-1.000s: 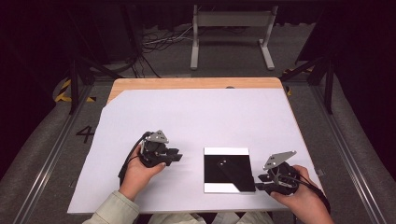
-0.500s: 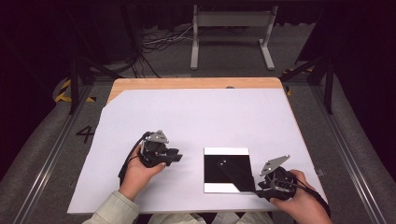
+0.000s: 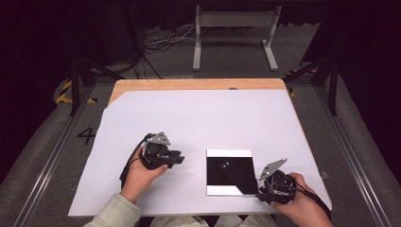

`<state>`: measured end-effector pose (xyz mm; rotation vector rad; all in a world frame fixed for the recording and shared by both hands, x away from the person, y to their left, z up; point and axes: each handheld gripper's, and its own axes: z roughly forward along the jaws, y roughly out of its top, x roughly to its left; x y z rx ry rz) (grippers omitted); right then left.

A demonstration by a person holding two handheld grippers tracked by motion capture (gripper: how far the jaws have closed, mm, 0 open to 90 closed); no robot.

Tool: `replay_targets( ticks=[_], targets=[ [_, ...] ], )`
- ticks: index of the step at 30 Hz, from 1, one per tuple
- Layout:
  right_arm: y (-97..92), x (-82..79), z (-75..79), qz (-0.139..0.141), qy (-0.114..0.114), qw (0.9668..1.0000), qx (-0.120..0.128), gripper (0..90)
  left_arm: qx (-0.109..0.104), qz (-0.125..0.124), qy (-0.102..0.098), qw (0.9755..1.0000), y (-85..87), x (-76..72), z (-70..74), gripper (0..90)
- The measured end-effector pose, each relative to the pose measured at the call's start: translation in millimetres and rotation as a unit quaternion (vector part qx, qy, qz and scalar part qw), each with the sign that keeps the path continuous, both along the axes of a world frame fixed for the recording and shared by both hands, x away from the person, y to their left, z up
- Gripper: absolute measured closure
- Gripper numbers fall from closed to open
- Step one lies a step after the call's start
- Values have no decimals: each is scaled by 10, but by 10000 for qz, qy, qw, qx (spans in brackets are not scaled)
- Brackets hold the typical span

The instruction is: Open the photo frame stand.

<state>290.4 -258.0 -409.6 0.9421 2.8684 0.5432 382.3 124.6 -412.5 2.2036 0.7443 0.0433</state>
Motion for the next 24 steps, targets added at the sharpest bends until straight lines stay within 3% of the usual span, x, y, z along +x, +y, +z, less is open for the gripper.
replay_targets(
  ticks=[12, 24],
  targets=[
    [58, 24, -22, 15, -1, 9998, -180, 747, 1, -3, 23, 10000, -11, -5, -6, 695],
    [54, 10, 29, -56, -133, 9999, -39, 776, 10, -7, 10, 10000, -7, -3, -6, 695]
  ],
)
